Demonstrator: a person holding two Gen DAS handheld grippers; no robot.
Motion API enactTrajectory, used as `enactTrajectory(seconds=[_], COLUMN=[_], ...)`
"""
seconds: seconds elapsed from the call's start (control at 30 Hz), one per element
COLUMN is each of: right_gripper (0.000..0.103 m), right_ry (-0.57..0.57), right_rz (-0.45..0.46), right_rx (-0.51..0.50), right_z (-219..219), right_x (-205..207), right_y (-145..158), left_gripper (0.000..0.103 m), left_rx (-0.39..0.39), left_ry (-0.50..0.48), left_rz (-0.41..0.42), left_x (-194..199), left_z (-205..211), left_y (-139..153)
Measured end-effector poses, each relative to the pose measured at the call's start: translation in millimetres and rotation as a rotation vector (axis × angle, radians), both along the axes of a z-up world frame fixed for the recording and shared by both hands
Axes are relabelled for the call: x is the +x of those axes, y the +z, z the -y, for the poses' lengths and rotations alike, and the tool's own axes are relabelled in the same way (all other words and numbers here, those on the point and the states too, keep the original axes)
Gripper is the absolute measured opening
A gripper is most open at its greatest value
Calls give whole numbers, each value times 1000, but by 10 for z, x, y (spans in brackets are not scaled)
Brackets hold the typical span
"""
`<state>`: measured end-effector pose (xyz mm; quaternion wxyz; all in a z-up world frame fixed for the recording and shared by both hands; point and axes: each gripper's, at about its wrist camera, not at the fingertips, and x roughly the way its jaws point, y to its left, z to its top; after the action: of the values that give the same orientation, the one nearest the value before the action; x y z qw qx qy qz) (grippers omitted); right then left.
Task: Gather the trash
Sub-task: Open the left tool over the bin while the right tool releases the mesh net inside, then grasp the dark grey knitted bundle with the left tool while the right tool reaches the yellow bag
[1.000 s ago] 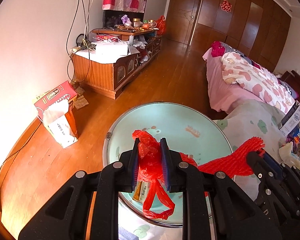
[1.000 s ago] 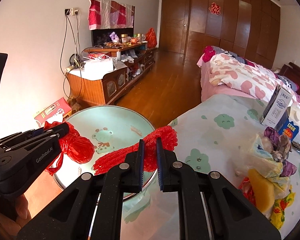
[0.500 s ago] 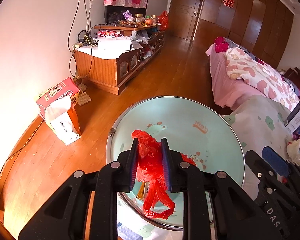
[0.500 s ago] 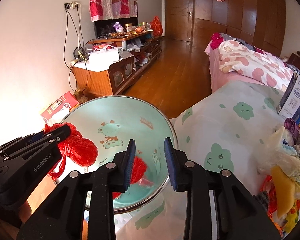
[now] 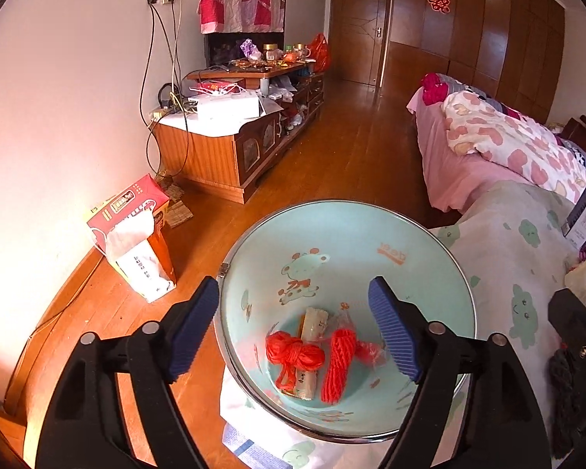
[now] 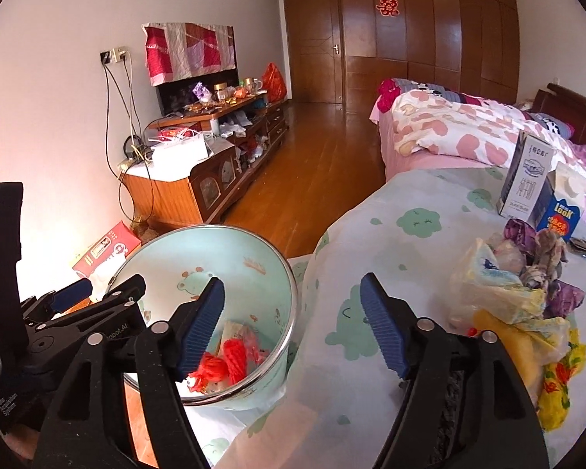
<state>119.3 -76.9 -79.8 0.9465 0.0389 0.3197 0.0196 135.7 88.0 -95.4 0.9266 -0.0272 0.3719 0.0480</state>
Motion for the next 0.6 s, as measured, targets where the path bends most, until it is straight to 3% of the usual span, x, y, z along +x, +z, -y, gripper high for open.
enactTrajectory(seconds=[0.07, 0.2, 0.6], right_gripper=[83, 90, 92], right_ry=[-21, -61, -215], right_rz=[26, 62, 97], right_rx=[1, 9, 37], right_z=[86, 270, 957], right_x=[-95, -281, -807], right_y=[64, 170, 255], left_gripper=[90, 97, 97], left_rx=[19, 21, 52], left_ry=[4, 2, -110], left_rz=[22, 53, 77], left_x=[-44, -144, -543], left_z=[36, 104, 603], left_y=[65, 194, 301])
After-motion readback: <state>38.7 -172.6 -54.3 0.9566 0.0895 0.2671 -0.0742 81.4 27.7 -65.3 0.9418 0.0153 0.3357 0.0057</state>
